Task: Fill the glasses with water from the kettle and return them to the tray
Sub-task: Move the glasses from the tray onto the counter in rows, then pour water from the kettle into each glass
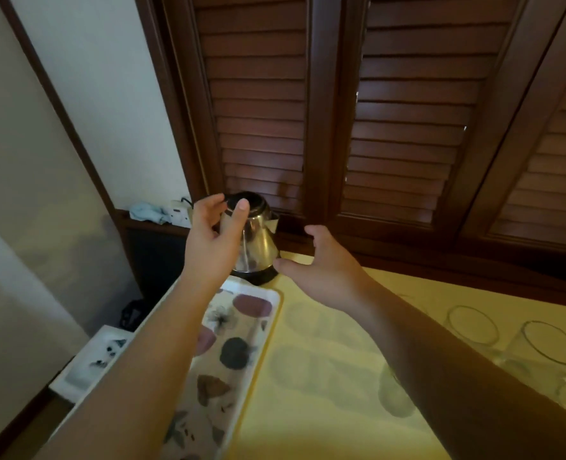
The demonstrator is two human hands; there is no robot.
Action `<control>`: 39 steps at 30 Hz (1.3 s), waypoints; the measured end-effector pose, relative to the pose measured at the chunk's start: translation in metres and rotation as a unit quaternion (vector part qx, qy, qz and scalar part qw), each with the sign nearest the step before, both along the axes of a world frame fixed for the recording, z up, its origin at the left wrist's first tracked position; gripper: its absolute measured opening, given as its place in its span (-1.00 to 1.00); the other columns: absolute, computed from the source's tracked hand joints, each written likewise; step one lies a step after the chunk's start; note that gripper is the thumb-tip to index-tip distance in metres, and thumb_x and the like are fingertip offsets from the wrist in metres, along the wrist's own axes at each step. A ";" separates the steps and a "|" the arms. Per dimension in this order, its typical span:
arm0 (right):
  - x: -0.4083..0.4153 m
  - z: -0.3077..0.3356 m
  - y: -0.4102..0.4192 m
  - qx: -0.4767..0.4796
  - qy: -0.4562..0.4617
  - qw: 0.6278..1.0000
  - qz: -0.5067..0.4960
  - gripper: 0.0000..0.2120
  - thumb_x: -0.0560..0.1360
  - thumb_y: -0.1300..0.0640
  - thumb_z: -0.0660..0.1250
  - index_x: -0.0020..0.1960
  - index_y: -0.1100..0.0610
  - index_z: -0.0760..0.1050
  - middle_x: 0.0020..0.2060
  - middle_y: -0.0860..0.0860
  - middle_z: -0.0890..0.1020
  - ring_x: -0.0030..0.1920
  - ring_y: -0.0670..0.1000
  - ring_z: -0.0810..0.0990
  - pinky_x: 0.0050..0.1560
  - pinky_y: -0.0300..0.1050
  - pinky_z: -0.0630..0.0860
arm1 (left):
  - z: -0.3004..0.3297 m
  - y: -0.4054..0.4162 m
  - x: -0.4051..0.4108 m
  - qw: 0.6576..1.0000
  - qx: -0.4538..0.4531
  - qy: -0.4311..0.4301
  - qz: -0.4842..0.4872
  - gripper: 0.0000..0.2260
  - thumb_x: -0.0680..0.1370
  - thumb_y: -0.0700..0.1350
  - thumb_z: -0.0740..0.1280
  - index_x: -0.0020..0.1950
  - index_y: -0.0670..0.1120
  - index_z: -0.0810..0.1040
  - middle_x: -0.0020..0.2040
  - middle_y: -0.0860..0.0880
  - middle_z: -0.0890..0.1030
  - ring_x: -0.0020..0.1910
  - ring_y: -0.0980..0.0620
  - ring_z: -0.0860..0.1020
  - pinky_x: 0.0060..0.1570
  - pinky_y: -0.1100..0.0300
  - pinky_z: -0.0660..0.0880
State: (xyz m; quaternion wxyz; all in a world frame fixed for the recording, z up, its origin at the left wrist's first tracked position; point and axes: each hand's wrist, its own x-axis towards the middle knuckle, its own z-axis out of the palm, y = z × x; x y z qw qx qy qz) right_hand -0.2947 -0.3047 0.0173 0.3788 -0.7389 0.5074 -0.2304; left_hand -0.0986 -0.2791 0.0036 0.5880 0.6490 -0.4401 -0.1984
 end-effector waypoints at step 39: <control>0.146 -0.097 -0.094 -0.011 -0.220 0.967 -0.124 0.21 0.09 -0.49 0.61 0.59 -0.21 0.13 0.46 -0.11 0.47 0.44 -0.05 0.50 0.45 0.25 0.50 | -0.016 -0.156 0.153 0.966 0.101 0.178 -0.156 -0.55 0.44 0.37 0.46 -0.23 -0.02 0.57 -0.41 0.00 0.51 -0.41 0.02 0.46 -0.06 -0.03 0.43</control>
